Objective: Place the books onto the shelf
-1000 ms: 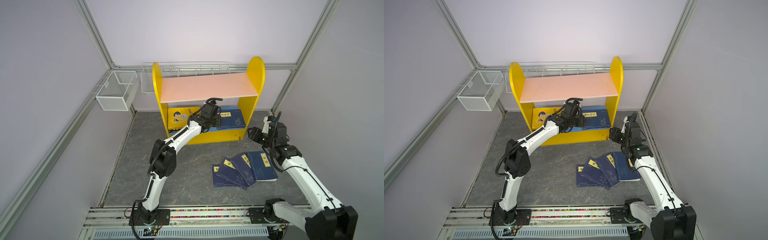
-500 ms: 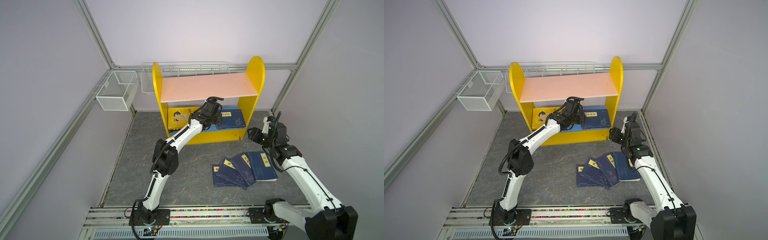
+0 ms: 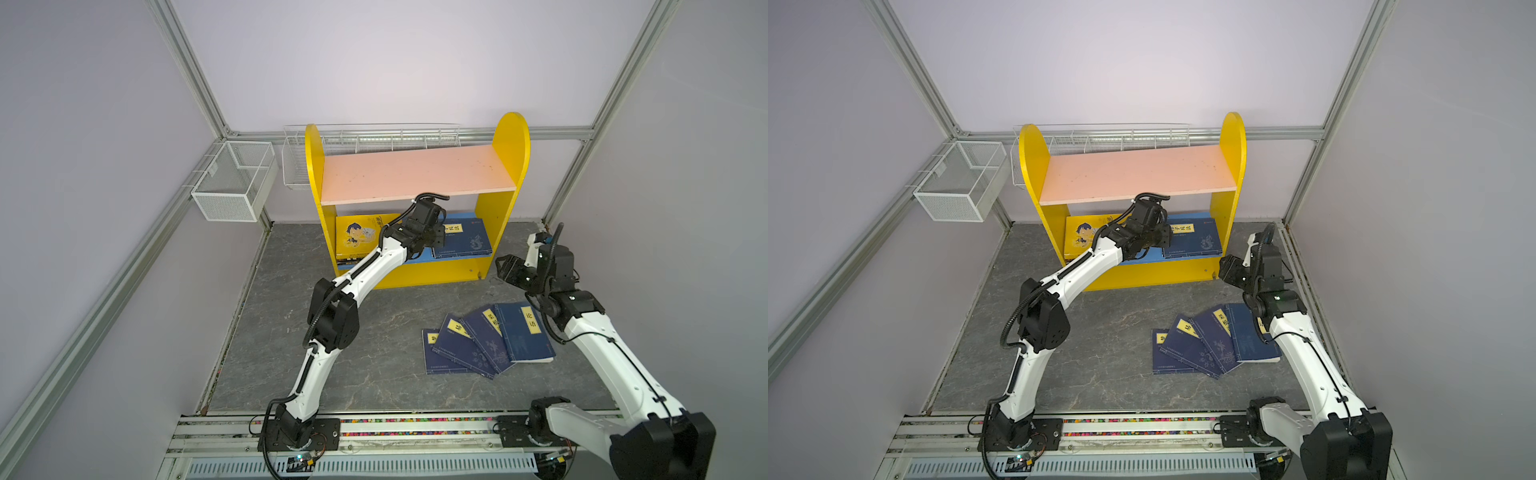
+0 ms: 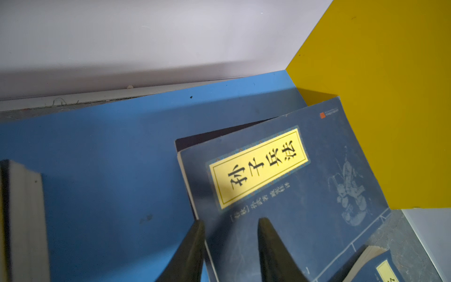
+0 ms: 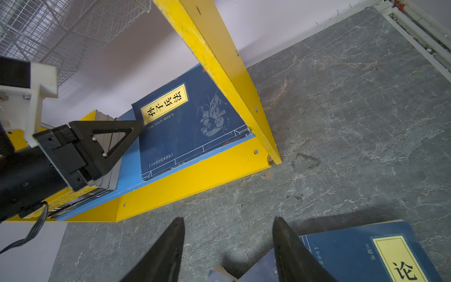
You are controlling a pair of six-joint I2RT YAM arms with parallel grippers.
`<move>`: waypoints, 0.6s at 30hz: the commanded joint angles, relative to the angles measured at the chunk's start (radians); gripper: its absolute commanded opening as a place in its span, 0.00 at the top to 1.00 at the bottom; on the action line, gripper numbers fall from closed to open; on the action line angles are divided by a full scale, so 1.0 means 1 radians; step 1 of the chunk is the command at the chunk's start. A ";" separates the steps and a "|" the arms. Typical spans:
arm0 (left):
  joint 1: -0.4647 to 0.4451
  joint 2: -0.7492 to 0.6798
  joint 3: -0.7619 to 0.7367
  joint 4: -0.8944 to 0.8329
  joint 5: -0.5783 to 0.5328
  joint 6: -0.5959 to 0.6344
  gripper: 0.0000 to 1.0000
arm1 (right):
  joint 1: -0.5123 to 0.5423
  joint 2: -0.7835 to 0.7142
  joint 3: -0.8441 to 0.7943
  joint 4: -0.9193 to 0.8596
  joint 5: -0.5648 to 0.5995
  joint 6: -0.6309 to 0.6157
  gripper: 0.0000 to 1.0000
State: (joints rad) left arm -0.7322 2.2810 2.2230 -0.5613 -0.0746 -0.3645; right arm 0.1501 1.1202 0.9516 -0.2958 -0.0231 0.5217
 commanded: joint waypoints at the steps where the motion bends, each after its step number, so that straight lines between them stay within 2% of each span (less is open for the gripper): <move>1: 0.046 0.056 0.044 -0.056 0.000 -0.012 0.62 | -0.007 -0.023 -0.008 -0.003 -0.006 -0.022 0.39; 8: 0.047 0.070 0.056 -0.081 -0.025 -0.015 0.62 | -0.010 -0.028 -0.010 -0.005 -0.004 -0.023 0.39; 14: 0.035 -0.029 -0.121 0.037 -0.041 0.000 0.62 | -0.014 -0.026 -0.026 0.004 -0.015 -0.024 0.39; 18: 0.016 -0.125 -0.240 0.122 -0.066 0.025 0.61 | 0.000 0.015 0.005 -0.006 -0.083 -0.058 0.40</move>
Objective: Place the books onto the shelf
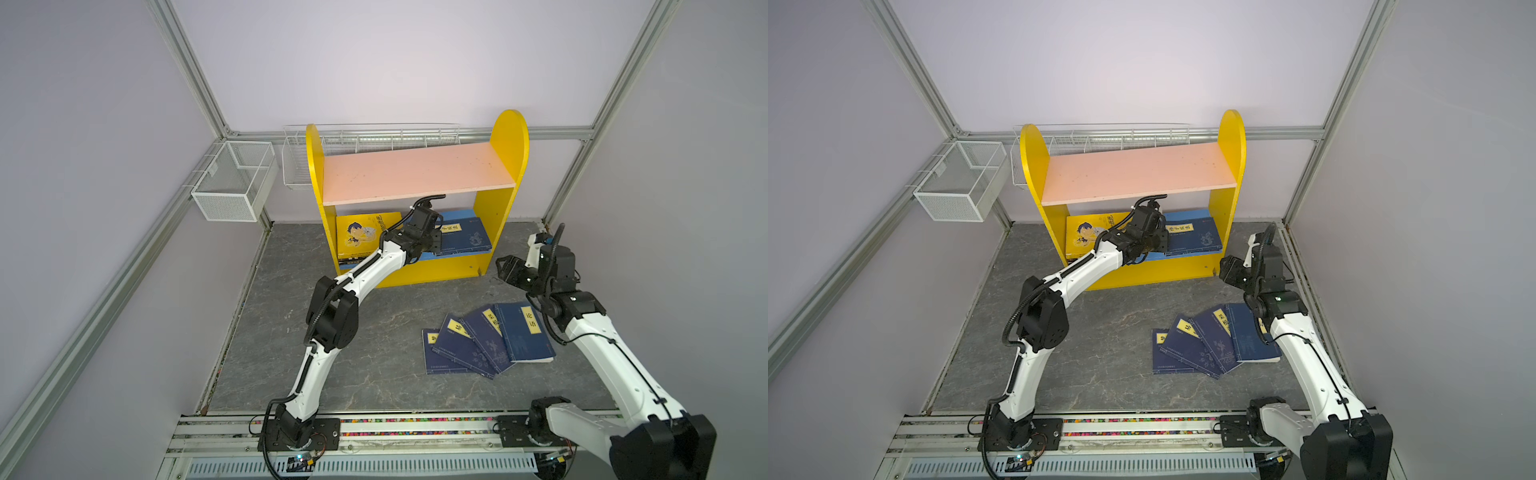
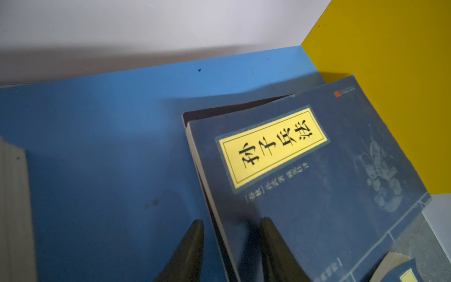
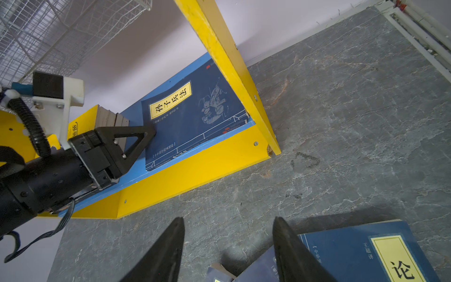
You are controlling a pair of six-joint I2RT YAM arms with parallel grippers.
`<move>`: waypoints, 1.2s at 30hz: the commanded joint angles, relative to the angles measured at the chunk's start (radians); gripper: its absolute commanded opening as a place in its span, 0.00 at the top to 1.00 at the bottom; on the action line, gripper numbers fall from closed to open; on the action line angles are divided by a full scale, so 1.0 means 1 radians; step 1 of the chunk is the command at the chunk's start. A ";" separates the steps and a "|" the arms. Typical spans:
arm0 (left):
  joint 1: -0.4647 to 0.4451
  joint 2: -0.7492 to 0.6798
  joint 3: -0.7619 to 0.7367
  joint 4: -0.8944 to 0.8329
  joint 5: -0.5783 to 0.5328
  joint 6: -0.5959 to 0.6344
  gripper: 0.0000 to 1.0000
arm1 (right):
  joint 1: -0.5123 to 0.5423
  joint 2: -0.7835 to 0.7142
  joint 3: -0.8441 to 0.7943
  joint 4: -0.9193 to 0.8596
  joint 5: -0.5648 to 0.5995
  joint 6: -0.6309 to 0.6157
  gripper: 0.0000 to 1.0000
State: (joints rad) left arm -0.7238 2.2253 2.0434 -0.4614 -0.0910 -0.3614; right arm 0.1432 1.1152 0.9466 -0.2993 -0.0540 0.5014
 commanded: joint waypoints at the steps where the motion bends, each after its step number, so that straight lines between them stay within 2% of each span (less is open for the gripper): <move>1: 0.001 -0.102 -0.098 0.050 -0.056 0.033 0.61 | 0.021 0.032 0.019 -0.010 -0.053 -0.048 0.40; 5: -0.015 -0.211 -0.221 0.122 -0.075 0.047 0.61 | 0.114 0.084 0.046 -0.008 -0.037 -0.076 0.43; 16: -0.029 -0.489 -0.589 0.240 -0.078 -0.030 0.61 | 0.215 0.361 0.187 0.029 -0.028 -0.026 0.80; 27: -0.019 -0.705 -0.813 0.242 -0.274 -0.116 0.64 | 0.240 0.522 0.325 -0.023 0.046 -0.017 0.82; 36: 0.014 -0.753 -0.862 0.222 -0.278 -0.125 0.64 | 0.240 0.599 0.420 -0.050 0.068 -0.041 0.82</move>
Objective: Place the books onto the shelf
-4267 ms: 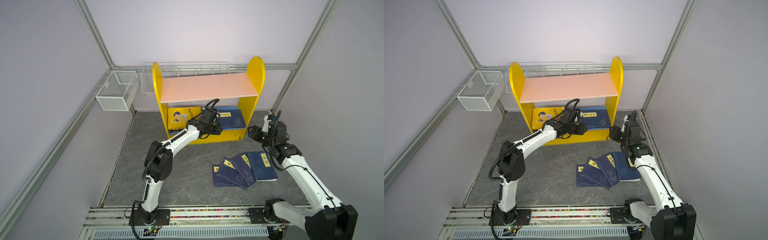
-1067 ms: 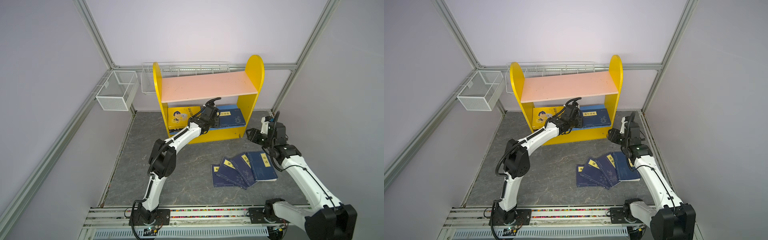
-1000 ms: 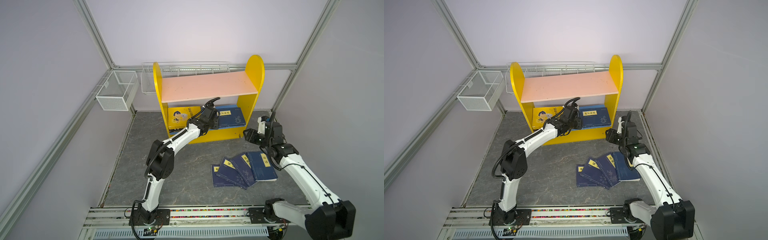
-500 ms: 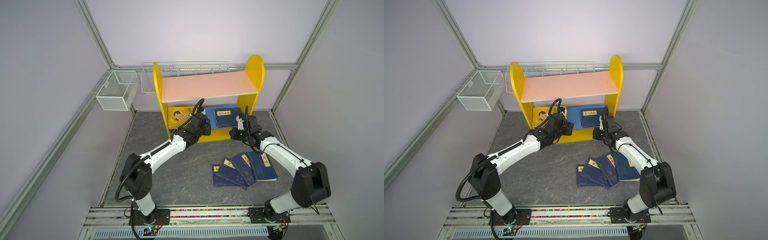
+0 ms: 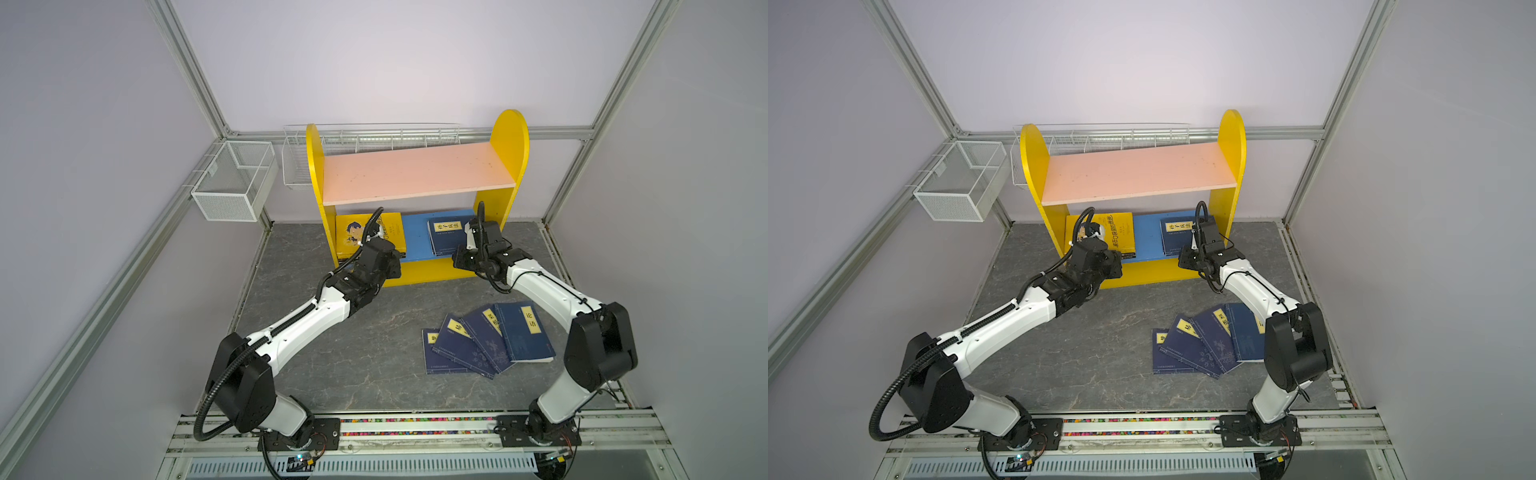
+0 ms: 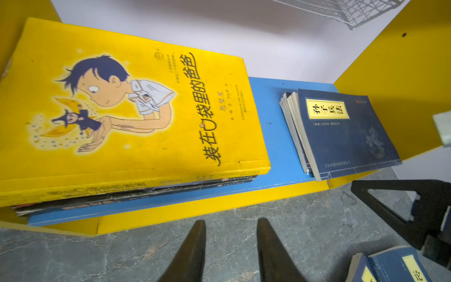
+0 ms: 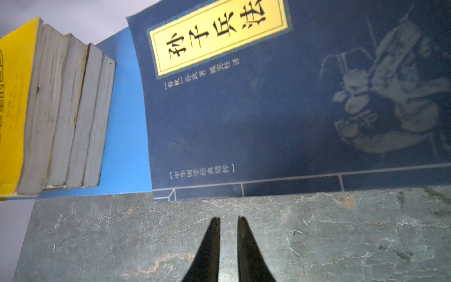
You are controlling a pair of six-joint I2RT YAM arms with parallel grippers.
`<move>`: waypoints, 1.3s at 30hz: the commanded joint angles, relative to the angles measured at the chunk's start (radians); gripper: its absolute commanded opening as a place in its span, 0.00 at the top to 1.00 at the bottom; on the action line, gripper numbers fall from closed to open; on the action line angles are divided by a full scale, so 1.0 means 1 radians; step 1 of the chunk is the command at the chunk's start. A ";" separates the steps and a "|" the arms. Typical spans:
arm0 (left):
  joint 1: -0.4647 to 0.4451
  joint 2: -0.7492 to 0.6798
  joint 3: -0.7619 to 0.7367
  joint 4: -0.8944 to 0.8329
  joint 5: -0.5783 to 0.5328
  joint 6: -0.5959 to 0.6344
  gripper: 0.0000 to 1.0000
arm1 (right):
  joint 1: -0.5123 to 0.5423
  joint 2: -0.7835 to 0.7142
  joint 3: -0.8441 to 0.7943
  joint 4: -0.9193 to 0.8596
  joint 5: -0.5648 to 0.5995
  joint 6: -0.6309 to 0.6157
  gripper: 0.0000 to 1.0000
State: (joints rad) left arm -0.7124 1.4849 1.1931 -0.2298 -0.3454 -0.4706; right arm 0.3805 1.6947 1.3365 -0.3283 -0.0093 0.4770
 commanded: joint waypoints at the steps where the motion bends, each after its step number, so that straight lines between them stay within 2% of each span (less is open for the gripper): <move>1: 0.004 -0.014 -0.012 -0.011 -0.023 -0.013 0.64 | 0.003 0.028 0.044 -0.029 0.026 -0.018 0.82; 11: 0.014 -0.014 -0.018 -0.016 -0.008 -0.010 0.63 | 0.000 0.064 0.078 -0.032 0.025 -0.021 0.82; 28: 0.013 0.028 0.008 -0.008 0.080 0.004 0.64 | -0.024 0.059 0.083 -0.002 0.009 -0.037 0.80; 32: 0.007 0.047 0.020 -0.002 0.137 0.051 0.63 | -0.027 0.009 0.064 -0.004 0.019 -0.049 0.80; 35: -0.018 0.077 0.043 0.002 0.186 0.110 0.63 | -0.046 -0.080 0.010 -0.016 0.040 -0.048 0.77; 39: -0.077 0.153 0.120 -0.006 0.249 0.211 0.63 | -0.106 -0.240 -0.119 -0.088 0.084 0.000 0.67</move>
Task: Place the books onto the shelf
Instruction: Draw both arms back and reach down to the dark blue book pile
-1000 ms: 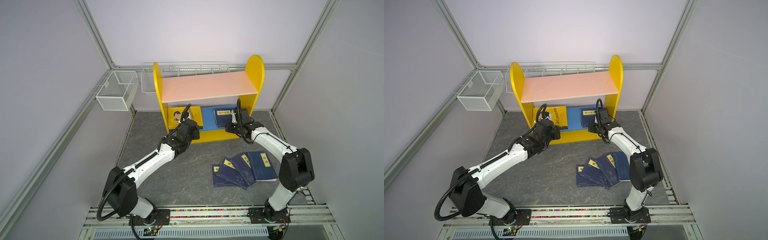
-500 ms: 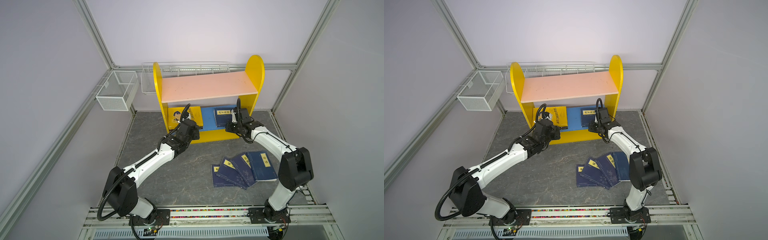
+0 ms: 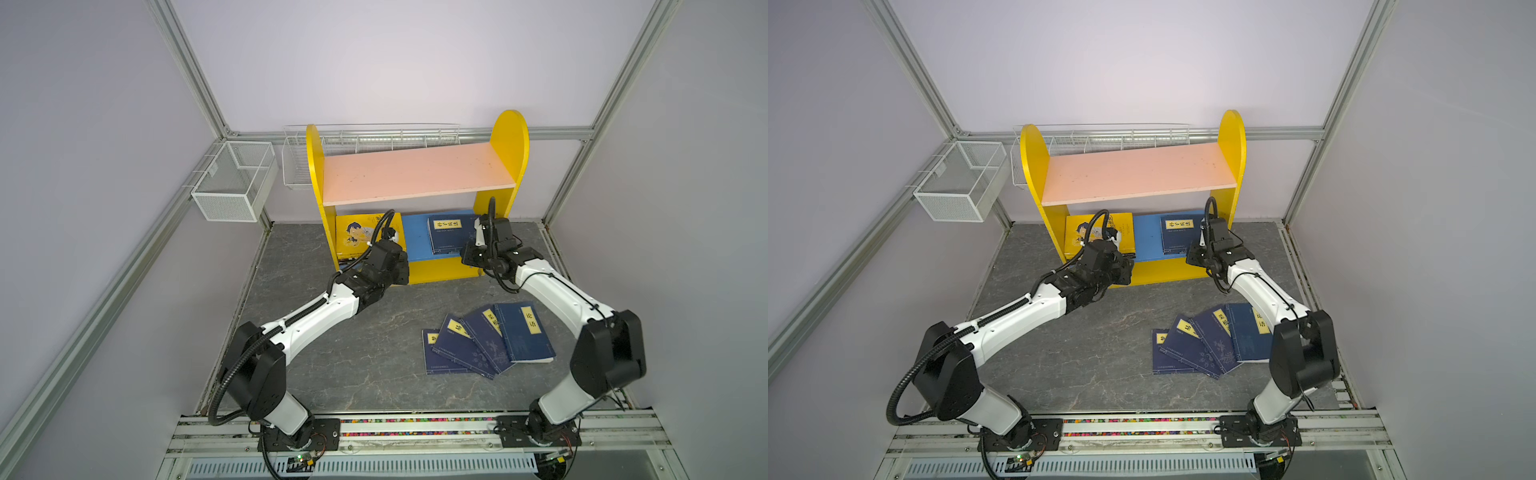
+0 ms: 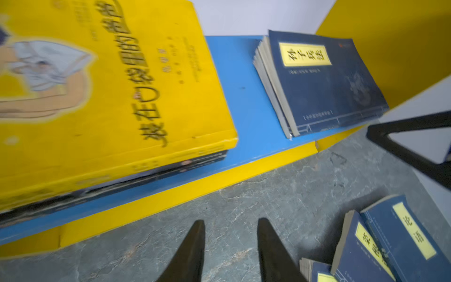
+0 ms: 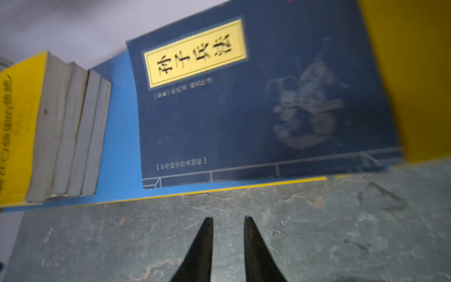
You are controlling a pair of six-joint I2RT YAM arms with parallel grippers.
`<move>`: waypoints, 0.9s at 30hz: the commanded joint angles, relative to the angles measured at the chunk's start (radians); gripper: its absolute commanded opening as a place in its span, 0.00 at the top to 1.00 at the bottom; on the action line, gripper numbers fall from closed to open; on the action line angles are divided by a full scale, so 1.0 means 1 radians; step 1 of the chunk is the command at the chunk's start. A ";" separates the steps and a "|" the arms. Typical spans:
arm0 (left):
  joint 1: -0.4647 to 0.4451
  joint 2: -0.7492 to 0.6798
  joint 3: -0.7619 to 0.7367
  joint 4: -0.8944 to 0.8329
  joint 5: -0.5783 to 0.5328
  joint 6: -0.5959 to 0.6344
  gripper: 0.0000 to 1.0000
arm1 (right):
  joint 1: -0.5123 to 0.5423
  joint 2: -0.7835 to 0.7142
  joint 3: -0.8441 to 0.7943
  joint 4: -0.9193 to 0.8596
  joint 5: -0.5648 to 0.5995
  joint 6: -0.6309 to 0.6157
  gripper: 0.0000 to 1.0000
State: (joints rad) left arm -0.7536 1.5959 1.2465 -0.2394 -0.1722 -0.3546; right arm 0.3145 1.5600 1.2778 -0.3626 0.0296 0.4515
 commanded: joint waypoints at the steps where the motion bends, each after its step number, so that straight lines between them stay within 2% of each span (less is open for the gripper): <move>1: -0.047 0.065 0.093 0.006 0.123 0.116 0.62 | -0.064 -0.147 -0.099 -0.090 0.061 0.053 0.64; 4: -0.065 0.167 0.176 0.015 0.268 0.155 0.61 | -0.156 -0.265 -0.212 -0.222 0.124 0.145 0.52; 6: -0.074 0.245 0.240 0.020 0.387 0.192 0.59 | -0.211 -0.341 -0.280 -0.310 0.170 0.211 0.34; 9: -0.081 0.365 0.344 0.020 0.597 0.234 0.49 | -0.294 -0.448 -0.369 -0.452 0.214 0.304 0.08; 11: -0.081 0.441 0.410 0.022 0.690 0.222 0.46 | -0.369 -0.505 -0.432 -0.528 0.193 0.350 0.00; 14: -0.104 0.541 0.513 -0.046 0.697 0.227 0.40 | -0.472 -0.586 -0.538 -0.566 0.093 0.380 0.03; 18: -0.156 0.598 0.561 -0.113 0.578 0.293 0.36 | -0.574 -0.628 -0.687 -0.543 -0.055 0.407 0.06; 22: -0.162 0.627 0.570 -0.120 0.561 0.261 0.34 | -0.640 -0.594 -0.783 -0.384 -0.183 0.399 0.04; 27: -0.162 0.620 0.543 -0.122 0.539 0.257 0.33 | -0.647 -0.528 -0.795 -0.228 -0.261 0.342 0.01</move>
State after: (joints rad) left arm -0.9260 2.2181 1.7832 -0.3424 0.3904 -0.1181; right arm -0.3271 1.0161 0.4881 -0.7258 -0.1394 0.8108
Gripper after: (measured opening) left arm 0.672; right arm 0.992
